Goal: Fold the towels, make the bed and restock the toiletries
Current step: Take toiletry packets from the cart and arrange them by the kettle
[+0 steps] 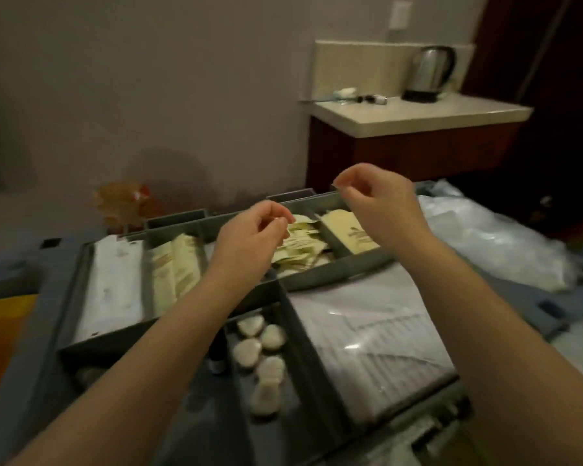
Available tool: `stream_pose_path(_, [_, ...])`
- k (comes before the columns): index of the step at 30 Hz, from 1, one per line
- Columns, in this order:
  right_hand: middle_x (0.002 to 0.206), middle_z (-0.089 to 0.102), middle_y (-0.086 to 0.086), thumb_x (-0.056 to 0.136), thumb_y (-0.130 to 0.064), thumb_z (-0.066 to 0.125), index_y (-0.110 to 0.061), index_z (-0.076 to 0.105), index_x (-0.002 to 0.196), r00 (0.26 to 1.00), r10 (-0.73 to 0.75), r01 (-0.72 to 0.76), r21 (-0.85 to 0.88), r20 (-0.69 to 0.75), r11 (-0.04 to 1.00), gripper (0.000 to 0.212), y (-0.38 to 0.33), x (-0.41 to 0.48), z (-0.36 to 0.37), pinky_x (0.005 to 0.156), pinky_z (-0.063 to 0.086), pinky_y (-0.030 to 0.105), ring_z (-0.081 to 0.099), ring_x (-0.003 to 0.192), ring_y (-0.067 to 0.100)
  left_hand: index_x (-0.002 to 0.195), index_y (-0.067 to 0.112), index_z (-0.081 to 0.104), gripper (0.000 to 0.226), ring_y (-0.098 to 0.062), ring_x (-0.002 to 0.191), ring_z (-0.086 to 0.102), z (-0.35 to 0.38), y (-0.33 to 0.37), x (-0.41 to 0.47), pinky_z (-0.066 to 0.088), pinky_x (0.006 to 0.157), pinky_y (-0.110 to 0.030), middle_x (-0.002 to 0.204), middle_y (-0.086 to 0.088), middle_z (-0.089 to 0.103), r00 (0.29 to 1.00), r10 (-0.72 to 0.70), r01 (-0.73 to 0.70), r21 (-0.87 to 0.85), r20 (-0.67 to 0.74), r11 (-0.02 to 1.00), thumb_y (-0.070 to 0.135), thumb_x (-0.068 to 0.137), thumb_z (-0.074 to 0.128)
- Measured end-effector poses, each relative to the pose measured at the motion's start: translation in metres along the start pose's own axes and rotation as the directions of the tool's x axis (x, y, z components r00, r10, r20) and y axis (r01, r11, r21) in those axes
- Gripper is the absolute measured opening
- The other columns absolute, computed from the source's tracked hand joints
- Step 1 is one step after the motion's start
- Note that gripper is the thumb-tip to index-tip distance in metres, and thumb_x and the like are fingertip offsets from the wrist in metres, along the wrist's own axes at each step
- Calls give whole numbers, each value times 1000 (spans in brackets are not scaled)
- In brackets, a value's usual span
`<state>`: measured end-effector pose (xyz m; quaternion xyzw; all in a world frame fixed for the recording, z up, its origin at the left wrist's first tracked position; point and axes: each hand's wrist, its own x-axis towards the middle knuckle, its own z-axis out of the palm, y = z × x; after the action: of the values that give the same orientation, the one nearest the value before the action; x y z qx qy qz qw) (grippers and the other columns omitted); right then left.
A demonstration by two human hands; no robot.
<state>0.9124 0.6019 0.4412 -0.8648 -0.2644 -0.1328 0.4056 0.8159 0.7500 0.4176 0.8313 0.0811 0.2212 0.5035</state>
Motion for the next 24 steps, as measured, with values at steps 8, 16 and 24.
stream_pose_path(8, [84,59,-11,96,-20,52,-23,64,104,958,136,-186,-184,-253,965,15,193,-126,-216,65,45,21,56,74,6,78,35,59,23,-8,76,58,255,114,-36,45,66,-26,77,8,63,959,205,-209,-2,194,978,21,94,50])
stream_pose_path(16, [99,60,-11,96,-22,50,-25,61,112,812,489,-552,-144,-319,821,20,385,-210,-363,63,34,7,50,83,-1,92,25,62,14,-10,64,52,510,190,-47,38,50,-16,73,2,61,878,178,-234,75,444,969,25,96,49])
stream_pose_path(24, [102,58,-11,96,-25,48,-26,56,120,934,291,-331,-196,-206,923,26,541,-68,-429,69,40,18,52,92,6,113,29,56,20,-7,62,53,666,199,44,35,53,-21,86,7,62,891,177,-287,218,419,933,31,95,47])
